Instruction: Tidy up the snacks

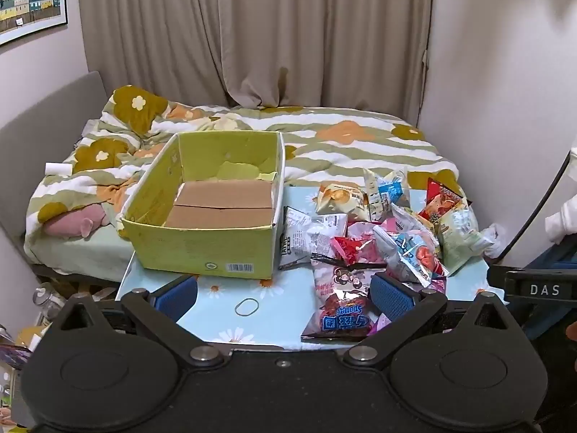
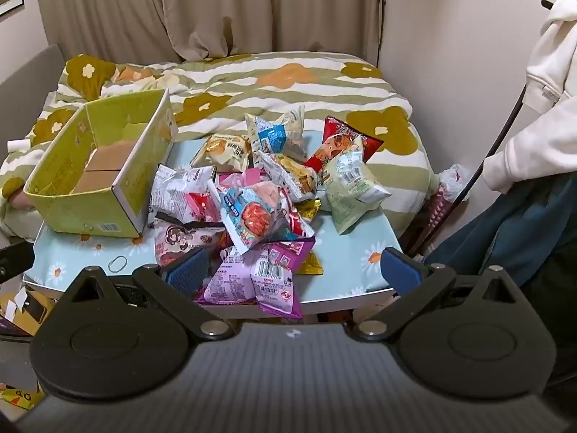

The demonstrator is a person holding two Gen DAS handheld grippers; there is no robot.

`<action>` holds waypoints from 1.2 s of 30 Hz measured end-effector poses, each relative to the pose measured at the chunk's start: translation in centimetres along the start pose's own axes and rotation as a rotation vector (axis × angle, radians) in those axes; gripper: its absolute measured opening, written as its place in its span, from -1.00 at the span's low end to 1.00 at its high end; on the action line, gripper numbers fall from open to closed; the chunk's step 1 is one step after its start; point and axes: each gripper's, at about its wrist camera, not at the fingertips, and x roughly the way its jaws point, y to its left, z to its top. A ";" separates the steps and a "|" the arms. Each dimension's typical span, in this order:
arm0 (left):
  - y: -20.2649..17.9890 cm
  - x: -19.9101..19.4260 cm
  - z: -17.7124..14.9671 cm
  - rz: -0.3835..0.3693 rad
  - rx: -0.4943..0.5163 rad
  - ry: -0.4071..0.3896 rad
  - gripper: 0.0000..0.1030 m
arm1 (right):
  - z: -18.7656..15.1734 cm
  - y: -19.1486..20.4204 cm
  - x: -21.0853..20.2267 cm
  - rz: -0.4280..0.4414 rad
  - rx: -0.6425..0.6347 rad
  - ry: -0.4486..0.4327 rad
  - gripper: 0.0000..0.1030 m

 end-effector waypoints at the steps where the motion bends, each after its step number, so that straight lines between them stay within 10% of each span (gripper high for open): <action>1: 0.0 0.0 0.0 0.005 0.006 -0.001 1.00 | -0.1 0.1 0.1 0.001 0.000 0.003 1.00; 36: 0.6 0.1 0.3 0.040 0.026 0.018 1.00 | 0.1 0.3 0.0 -0.007 -0.022 -0.015 1.00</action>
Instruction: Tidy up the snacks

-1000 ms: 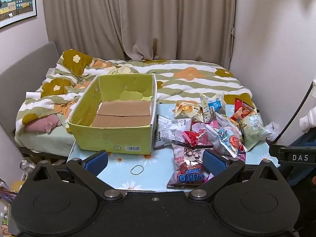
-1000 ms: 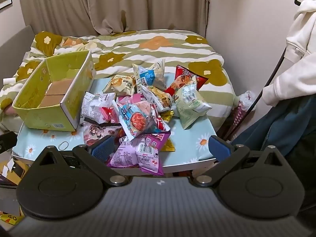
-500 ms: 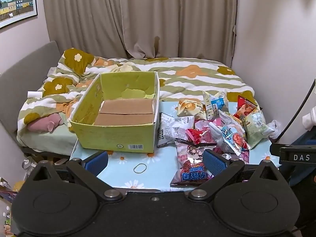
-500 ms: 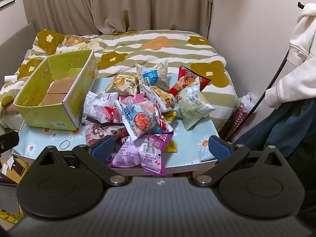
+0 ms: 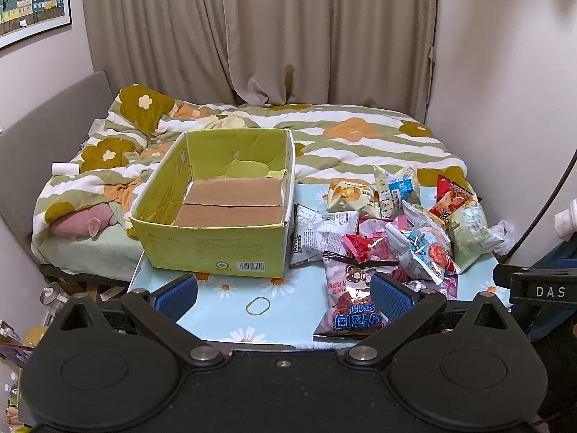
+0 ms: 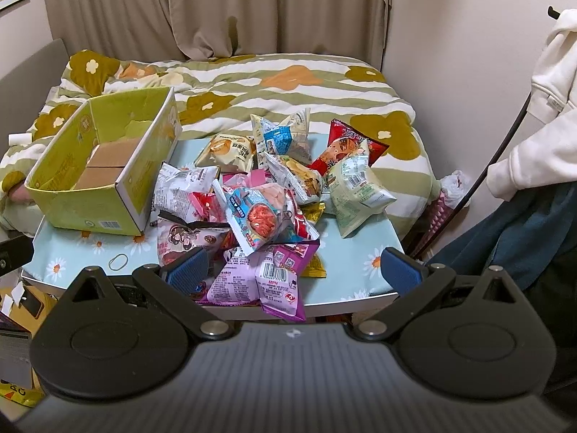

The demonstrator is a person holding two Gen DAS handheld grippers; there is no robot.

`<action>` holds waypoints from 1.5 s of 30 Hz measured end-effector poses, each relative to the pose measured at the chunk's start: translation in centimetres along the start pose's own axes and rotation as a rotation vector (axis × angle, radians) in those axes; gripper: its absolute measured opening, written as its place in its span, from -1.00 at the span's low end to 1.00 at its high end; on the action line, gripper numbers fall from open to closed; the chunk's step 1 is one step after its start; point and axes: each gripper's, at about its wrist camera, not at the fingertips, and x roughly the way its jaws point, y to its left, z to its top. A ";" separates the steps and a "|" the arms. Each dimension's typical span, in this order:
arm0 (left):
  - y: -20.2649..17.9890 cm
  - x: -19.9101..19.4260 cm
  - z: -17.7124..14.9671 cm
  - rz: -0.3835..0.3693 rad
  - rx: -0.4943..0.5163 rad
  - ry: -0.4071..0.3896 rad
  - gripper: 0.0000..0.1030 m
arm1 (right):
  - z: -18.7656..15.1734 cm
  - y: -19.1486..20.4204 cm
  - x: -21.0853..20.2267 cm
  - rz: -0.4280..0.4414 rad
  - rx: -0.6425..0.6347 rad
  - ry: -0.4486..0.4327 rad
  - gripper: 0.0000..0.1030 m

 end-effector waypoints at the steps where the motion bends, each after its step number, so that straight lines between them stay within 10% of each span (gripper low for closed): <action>1: 0.0 0.1 0.0 0.000 0.000 0.001 1.00 | 0.0 0.0 0.0 0.000 0.000 0.001 1.00; 45: 0.0 0.3 -0.4 0.004 0.003 0.012 1.00 | -0.2 0.2 -0.1 0.014 0.006 -0.006 1.00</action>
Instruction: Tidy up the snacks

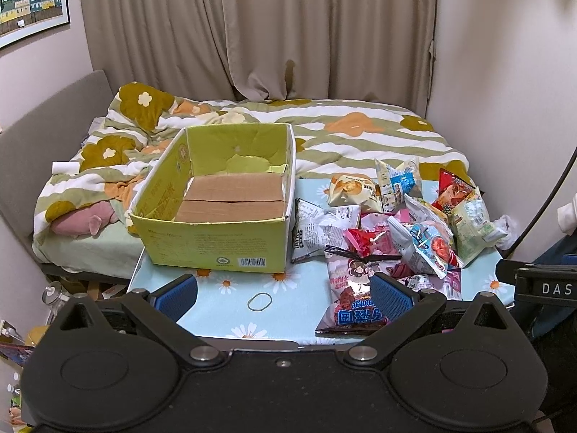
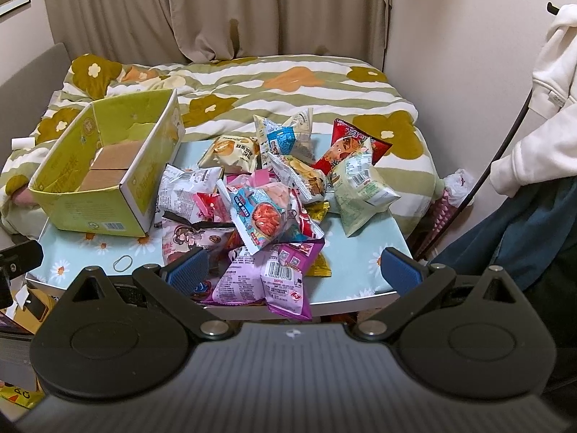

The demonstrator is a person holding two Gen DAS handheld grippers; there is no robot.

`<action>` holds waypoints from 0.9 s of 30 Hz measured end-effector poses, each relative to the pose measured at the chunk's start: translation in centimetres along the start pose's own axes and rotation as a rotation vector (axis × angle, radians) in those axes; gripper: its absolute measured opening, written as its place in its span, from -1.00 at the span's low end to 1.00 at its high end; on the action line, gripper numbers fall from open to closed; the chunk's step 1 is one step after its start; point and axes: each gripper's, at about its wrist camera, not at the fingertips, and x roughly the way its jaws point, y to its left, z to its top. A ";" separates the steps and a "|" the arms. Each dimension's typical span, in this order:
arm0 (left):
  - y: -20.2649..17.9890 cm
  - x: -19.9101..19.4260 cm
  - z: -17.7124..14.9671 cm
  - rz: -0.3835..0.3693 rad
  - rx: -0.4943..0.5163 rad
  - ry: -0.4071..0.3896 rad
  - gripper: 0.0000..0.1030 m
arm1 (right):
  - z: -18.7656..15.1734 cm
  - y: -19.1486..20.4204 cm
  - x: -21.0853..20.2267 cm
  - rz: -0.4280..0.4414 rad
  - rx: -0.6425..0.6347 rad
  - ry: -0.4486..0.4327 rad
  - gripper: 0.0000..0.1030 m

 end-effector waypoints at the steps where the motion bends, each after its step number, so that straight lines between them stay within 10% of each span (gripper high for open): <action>1: 0.0 0.0 0.0 -0.001 0.000 0.001 1.00 | 0.0 0.0 0.0 0.000 0.000 0.000 1.00; 27: -1.7 5.0 0.4 -0.102 0.057 0.070 1.00 | 0.9 -0.6 2.3 -0.006 0.008 -0.011 1.00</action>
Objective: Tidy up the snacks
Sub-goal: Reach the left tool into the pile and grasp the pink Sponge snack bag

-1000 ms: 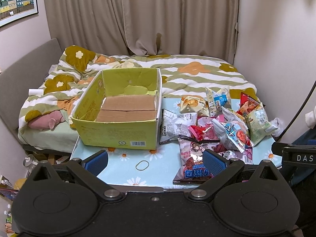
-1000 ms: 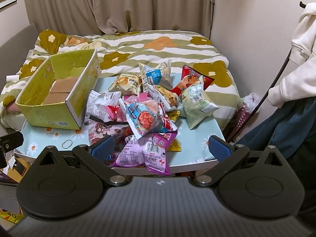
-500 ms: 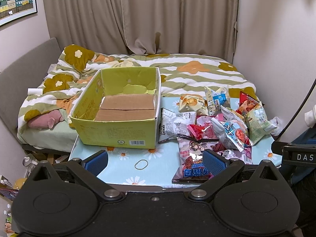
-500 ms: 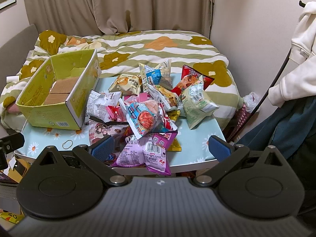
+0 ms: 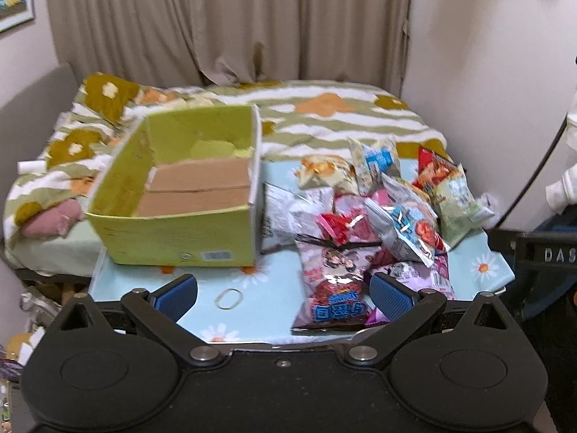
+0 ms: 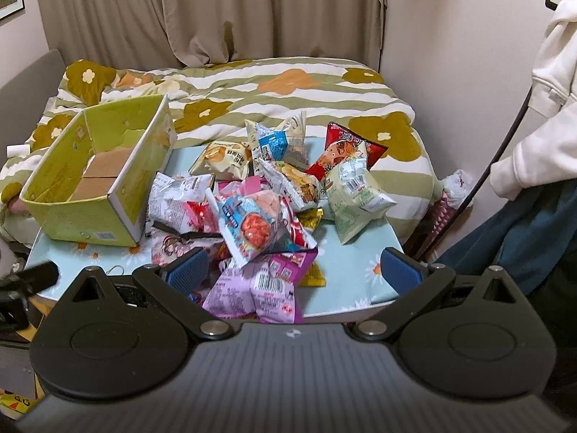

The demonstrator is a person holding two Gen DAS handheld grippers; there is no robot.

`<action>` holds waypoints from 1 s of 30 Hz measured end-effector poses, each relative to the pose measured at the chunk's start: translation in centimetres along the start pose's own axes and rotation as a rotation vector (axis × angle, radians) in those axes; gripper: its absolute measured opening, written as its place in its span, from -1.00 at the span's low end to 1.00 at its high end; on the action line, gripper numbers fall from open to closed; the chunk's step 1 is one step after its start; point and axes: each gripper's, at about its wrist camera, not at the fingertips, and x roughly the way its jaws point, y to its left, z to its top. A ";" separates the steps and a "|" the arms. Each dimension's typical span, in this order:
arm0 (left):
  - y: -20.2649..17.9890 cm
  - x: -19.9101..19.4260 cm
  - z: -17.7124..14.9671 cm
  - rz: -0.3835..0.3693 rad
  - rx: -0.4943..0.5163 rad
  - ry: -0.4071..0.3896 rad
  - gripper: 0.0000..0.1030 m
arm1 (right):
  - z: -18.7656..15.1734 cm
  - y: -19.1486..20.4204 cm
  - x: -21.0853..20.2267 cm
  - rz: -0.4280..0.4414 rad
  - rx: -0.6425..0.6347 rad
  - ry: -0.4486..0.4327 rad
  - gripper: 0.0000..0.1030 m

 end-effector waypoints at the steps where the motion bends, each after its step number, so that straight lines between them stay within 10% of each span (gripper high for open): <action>1: -0.1 0.9 0.0 -0.014 0.005 0.010 1.00 | 0.2 0.0 0.6 0.003 -0.001 0.004 1.00; 22: -2.8 17.6 -0.8 -0.136 0.053 0.220 0.89 | 2.5 2.9 16.3 0.113 -0.141 0.128 1.00; 30: -2.9 19.9 -0.8 -0.167 0.048 0.265 0.56 | 2.8 3.3 18.6 0.118 -0.177 0.159 1.00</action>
